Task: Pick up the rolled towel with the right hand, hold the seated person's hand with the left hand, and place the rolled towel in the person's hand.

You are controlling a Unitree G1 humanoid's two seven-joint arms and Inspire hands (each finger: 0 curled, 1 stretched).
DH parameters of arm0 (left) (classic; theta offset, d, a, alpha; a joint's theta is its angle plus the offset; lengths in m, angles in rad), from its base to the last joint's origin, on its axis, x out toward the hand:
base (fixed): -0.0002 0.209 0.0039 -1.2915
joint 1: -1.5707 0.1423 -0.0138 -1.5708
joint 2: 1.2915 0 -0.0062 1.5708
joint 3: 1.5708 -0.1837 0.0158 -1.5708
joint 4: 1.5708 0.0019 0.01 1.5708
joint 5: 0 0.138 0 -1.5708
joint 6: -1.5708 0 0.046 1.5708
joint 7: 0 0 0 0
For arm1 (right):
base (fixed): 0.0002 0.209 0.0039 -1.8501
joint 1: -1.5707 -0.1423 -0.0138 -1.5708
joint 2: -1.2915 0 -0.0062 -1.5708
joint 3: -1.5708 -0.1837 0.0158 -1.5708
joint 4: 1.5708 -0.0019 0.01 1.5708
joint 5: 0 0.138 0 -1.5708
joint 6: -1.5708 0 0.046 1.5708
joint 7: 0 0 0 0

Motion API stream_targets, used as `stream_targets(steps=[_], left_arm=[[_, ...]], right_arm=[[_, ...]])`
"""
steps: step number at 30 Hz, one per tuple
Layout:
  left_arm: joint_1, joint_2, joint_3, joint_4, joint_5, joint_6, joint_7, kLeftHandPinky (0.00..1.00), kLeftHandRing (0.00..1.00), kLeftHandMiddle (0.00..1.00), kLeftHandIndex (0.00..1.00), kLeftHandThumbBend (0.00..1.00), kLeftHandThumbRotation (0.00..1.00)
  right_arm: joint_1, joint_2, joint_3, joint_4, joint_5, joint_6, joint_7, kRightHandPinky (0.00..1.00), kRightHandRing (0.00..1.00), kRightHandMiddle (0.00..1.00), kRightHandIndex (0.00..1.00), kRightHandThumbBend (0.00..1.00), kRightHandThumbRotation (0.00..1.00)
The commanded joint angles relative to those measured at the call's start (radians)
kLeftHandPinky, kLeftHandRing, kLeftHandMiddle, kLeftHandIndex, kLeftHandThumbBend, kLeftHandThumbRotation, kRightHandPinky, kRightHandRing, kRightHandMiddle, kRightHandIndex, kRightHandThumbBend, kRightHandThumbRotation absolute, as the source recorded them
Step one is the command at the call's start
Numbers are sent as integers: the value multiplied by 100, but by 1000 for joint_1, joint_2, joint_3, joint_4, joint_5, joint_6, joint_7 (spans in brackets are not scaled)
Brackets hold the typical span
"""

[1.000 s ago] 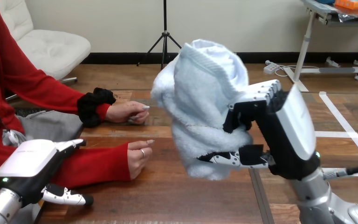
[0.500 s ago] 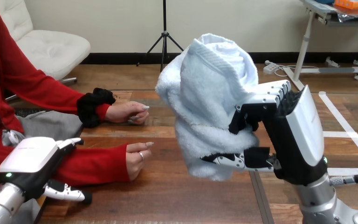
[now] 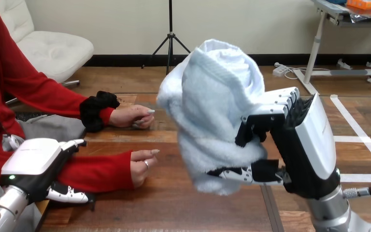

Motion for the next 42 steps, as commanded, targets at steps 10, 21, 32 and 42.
stream_targets(steps=[10, 21, 32, 42], left_arm=[[-94, -18, -76, 48, 17, 28, 47, 85, 84, 84, 90, 100, 54], [-117, -24, -108, 58, 12, 48, 11, 89, 89, 88, 93, 100, 57], [-130, -27, -127, 64, 9, 43, -3, 90, 91, 89, 94, 100, 58], [-133, -35, -130, 57, -8, 48, -37, 84, 87, 87, 92, 100, 56]], right_arm=[[7, 14, -69, -105, 47, 28, 36, 3, 6, 11, 11, 87, 0], [7, 27, -78, -99, 61, 3, 44, 3, 6, 11, 10, 85, 0], [17, 39, -85, -110, 72, 13, 68, 2, 6, 11, 10, 84, 0], [20, 49, -91, -113, 94, 9, 93, 2, 6, 11, 10, 84, 0]])
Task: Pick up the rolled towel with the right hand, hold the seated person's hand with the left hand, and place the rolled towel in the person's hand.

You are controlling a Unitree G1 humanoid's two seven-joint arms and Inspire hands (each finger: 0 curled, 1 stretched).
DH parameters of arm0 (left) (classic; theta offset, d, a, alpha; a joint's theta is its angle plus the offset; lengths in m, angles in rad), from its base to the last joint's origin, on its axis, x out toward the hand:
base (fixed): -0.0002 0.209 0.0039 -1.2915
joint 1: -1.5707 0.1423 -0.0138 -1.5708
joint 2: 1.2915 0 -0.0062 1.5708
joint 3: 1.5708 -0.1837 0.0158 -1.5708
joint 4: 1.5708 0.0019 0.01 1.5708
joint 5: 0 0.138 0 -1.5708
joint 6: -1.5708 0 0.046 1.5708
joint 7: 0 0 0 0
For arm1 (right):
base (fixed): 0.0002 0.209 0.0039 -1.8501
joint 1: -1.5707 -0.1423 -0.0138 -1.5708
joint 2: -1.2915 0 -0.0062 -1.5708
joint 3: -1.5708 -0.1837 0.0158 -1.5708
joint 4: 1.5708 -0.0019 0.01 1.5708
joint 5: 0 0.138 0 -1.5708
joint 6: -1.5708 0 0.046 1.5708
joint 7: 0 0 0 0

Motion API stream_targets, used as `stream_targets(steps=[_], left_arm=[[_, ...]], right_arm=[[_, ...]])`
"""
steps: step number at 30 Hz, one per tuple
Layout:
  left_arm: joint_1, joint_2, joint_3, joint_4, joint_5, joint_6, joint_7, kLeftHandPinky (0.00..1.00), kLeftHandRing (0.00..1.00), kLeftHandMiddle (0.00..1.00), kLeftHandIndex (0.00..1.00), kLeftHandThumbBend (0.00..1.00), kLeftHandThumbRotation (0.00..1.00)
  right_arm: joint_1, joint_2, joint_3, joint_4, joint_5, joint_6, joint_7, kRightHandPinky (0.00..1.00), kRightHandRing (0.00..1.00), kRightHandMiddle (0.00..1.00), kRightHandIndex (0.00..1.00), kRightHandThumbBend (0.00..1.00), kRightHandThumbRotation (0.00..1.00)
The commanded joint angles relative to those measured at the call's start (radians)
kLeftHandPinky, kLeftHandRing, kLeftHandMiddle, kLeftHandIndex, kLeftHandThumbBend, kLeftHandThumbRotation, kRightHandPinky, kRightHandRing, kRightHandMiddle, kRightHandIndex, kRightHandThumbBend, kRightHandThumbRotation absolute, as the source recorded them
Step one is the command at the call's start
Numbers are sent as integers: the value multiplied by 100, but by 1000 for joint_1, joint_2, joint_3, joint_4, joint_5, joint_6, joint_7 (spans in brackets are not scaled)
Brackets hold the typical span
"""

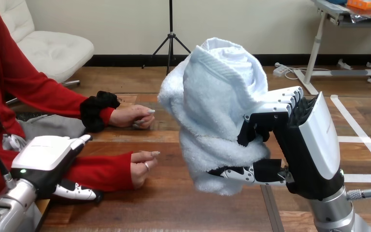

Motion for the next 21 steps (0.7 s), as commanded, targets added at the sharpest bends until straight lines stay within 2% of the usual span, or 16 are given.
stream_targets(steps=[1, 12, 18, 21], left_arm=[[-49, -20, -15, 0, -9, 3, -23, 84, 87, 87, 91, 100, 55], [-54, -24, -21, -4, -17, -20, -35, 74, 78, 82, 85, 100, 49], [-51, -27, -19, -7, -24, -41, -22, 68, 73, 78, 81, 100, 44], [-51, -29, -17, -10, -31, -43, -34, 67, 71, 76, 79, 100, 42]], right_arm=[[-25, 26, -42, -48, 42, -7, -2, 2, 6, 11, 10, 84, 0], [-36, 31, -43, -28, 54, -18, 16, 3, 6, 12, 11, 84, 0], [-44, 44, -47, -12, 47, -23, 11, 3, 6, 11, 10, 83, 0], [-46, 49, -49, -7, 44, -21, 9, 3, 6, 11, 10, 83, 0]])
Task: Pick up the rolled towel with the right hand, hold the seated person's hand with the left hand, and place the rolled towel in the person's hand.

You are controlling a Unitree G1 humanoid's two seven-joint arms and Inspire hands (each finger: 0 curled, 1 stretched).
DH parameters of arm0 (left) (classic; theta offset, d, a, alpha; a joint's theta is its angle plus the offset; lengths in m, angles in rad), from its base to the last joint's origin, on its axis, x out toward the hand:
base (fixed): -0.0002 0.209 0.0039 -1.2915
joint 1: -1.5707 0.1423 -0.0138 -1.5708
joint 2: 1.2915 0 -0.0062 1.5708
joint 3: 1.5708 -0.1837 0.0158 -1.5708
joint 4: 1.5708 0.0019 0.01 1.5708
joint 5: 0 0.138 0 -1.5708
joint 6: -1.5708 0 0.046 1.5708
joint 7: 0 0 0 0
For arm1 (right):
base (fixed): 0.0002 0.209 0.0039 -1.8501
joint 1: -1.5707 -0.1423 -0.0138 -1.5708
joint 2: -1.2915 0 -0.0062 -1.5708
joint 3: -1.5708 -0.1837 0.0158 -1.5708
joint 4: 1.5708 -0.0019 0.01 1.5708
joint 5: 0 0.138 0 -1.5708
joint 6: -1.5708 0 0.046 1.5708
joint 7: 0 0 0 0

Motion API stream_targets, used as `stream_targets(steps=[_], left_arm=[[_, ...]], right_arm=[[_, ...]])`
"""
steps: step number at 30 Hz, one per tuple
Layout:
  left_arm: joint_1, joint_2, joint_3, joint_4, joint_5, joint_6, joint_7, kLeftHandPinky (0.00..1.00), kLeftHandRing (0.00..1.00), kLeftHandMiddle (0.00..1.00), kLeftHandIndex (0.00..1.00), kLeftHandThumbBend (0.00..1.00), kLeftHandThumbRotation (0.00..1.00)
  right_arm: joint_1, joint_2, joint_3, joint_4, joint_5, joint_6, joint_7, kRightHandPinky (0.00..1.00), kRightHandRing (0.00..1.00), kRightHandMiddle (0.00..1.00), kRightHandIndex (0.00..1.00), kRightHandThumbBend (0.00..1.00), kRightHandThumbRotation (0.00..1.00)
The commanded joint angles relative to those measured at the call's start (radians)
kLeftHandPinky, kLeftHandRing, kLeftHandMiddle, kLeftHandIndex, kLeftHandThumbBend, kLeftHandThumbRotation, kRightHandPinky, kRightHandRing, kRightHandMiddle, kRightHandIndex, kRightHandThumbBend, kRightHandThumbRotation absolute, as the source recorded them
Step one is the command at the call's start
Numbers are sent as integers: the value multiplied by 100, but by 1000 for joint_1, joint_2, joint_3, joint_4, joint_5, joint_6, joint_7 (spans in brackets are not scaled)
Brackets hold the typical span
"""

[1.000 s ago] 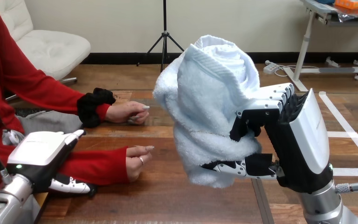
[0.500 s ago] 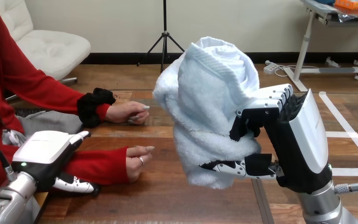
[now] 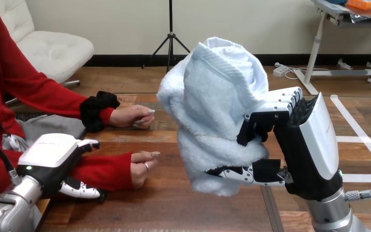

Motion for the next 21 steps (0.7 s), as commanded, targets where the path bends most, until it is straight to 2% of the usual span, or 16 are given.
stream_targets(steps=[1, 6, 12, 21], left_arm=[[-35, -19, -10, -9, -12, -9, -10, 66, 71, 76, 79, 100, 41], [-36, -19, -9, -11, -21, -19, -14, 62, 67, 72, 76, 100, 37], [-38, -20, -13, -16, -22, -10, -22, 59, 63, 68, 73, 100, 34], [-35, -20, -7, -12, -32, -29, -19, 55, 58, 63, 69, 100, 30]], right_arm=[[-53, 24, -35, -4, 34, -2, -9, 3, 6, 11, 10, 83, 0], [-59, 26, -29, 6, 50, -7, 5, 3, 6, 11, 10, 82, 0], [-64, 36, -29, 12, 46, -2, 4, 3, 6, 11, 10, 81, 0], [-70, 46, -28, 18, 43, -4, 3, 3, 6, 11, 10, 81, 0]])
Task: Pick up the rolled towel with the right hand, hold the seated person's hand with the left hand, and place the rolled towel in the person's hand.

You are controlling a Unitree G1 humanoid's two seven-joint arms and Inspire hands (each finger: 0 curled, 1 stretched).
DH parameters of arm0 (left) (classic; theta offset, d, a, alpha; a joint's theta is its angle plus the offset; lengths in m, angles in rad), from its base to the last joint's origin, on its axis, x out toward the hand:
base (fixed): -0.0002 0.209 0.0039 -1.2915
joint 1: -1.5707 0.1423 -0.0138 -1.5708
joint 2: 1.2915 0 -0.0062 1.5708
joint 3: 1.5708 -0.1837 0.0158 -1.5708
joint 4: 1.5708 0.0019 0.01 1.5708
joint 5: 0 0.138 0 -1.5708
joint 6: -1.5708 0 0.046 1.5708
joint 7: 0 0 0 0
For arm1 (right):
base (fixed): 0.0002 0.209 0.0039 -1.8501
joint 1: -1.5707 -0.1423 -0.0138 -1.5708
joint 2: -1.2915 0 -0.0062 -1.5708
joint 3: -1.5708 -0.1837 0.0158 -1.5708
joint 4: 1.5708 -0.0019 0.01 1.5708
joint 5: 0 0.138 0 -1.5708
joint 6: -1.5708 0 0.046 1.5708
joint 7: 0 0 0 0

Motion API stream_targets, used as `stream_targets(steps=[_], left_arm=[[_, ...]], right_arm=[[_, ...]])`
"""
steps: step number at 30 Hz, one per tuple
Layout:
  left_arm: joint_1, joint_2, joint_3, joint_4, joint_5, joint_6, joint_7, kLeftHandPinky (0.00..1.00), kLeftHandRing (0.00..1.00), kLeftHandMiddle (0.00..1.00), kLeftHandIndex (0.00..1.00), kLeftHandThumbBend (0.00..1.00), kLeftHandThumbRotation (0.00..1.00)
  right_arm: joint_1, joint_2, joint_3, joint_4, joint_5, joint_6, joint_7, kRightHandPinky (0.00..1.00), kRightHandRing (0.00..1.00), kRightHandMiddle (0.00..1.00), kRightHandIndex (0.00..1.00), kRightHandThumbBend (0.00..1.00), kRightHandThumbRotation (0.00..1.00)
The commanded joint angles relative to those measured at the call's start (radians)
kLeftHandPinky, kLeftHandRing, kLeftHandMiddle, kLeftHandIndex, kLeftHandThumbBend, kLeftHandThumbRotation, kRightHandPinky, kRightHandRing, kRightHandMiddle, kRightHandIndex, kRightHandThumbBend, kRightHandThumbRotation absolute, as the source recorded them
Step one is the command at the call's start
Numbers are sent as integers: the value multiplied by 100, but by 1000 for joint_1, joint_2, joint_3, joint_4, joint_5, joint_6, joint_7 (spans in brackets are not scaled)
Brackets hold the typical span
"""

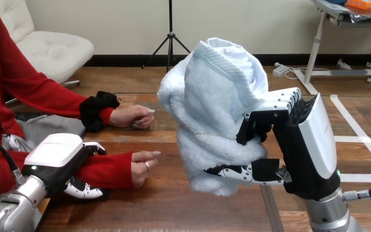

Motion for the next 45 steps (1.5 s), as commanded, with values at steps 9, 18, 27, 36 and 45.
stream_targets(steps=[9, 18, 27, 36, 45], left_arm=[[-30, -13, -1, -11, -23, -6, -12, 54, 56, 60, 64, 98, 26], [-28, -16, -4, -14, -26, 0, -6, 51, 53, 55, 59, 96, 23], [-28, -17, -7, -20, -25, 5, -3, 47, 47, 50, 54, 94, 19], [-26, -15, -4, -31, -32, 15, -24, 44, 45, 48, 51, 90, 16], [-22, -13, -4, -40, -34, 10, -20, 41, 43, 46, 48, 88, 12]], right_arm=[[-76, 36, -32, 6, 14, -8, -21, 3, 6, 11, 10, 81, 0], [-79, 34, -30, 16, 29, -9, -6, 3, 6, 11, 10, 80, 0], [-82, 35, -31, 24, 42, -10, 6, 3, 6, 11, 10, 79, 0], [-85, 43, -35, 29, 44, -6, 5, 3, 6, 10, 9, 78, 0], [-95, 38, -32, 51, 52, -23, 7, 2, 6, 10, 9, 79, 0]])
